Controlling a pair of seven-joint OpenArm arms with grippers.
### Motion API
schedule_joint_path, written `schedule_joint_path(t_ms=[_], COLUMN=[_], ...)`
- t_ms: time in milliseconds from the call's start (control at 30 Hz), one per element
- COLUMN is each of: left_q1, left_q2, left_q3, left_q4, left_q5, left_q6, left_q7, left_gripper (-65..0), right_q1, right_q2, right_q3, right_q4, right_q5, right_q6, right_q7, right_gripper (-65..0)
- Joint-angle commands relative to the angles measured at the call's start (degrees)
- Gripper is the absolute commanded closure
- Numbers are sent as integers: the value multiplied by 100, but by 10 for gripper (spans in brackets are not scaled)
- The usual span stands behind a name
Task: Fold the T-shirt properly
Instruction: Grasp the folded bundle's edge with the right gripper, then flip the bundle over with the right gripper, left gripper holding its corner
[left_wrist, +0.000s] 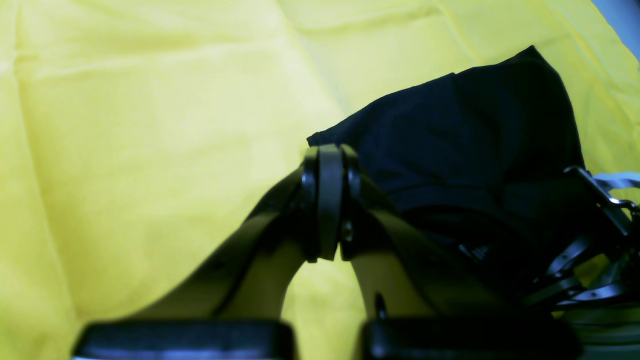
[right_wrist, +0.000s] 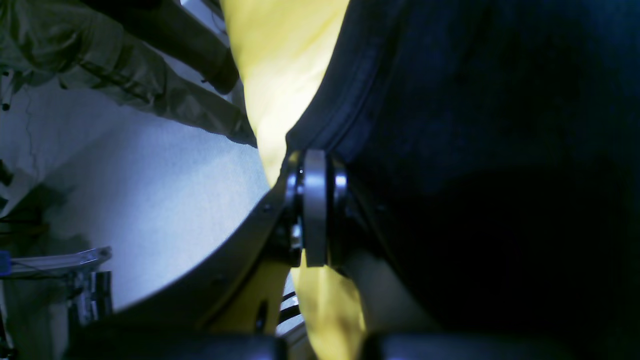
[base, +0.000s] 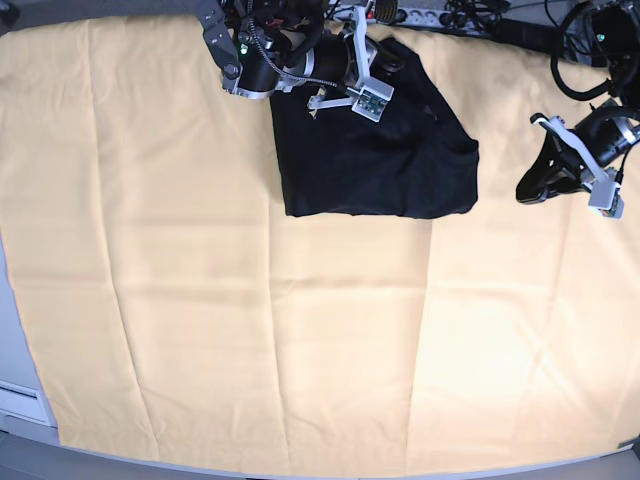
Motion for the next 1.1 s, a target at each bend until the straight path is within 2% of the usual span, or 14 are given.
schedule_joint_path(t_ms=[0, 100, 233, 300, 567, 733, 767, 900, 933, 1067], left_q1=[-28, -28, -28, -28, -28, -28, -26, -28, -28, -28], left_q2=[-109, -109, -109, -109, -107, -109, -109, -109, -111, -109], left_q3=[-42, -42, -42, -42, -42, -42, -42, -42, -42, -42], left_q4=[92, 92, 92, 92, 92, 92, 92, 92, 92, 92], left_q5=[-133, -133, -138, -138, -181, -240, -243, -238, -240, -245], left_q6=[4, 4, 4, 4, 4, 2, 2, 2, 2, 0], left_q7=[-133, -133, -131, -133, -131, -127, -127, -118, -85, -83], left_gripper=[0, 0, 0, 0, 0, 0, 0, 0, 0, 0], right_q1=[22, 22, 70, 138, 660, 1086, 1172, 1510, 1582, 1947], right_q2=[-90, -195, -297, -310, -310, -313, -313, -328, -332, -328], right_q3=[-15, -15, -85, -269, -1200, -1296, -1296, -1296, -1294, -1283], right_q4=[225, 487, 621, 621, 616, 616, 616, 616, 616, 616], right_q5=[153, 308, 1257, 1534, 1434, 1434, 1436, 1436, 1438, 1421], right_q6=[32, 32, 32, 32, 32, 32, 32, 32, 32, 32], right_q7=[133, 129, 131, 133, 133, 238, 293, 393, 393, 387], right_gripper=[0, 0, 0, 0, 0, 0, -20, -373, -424, -440])
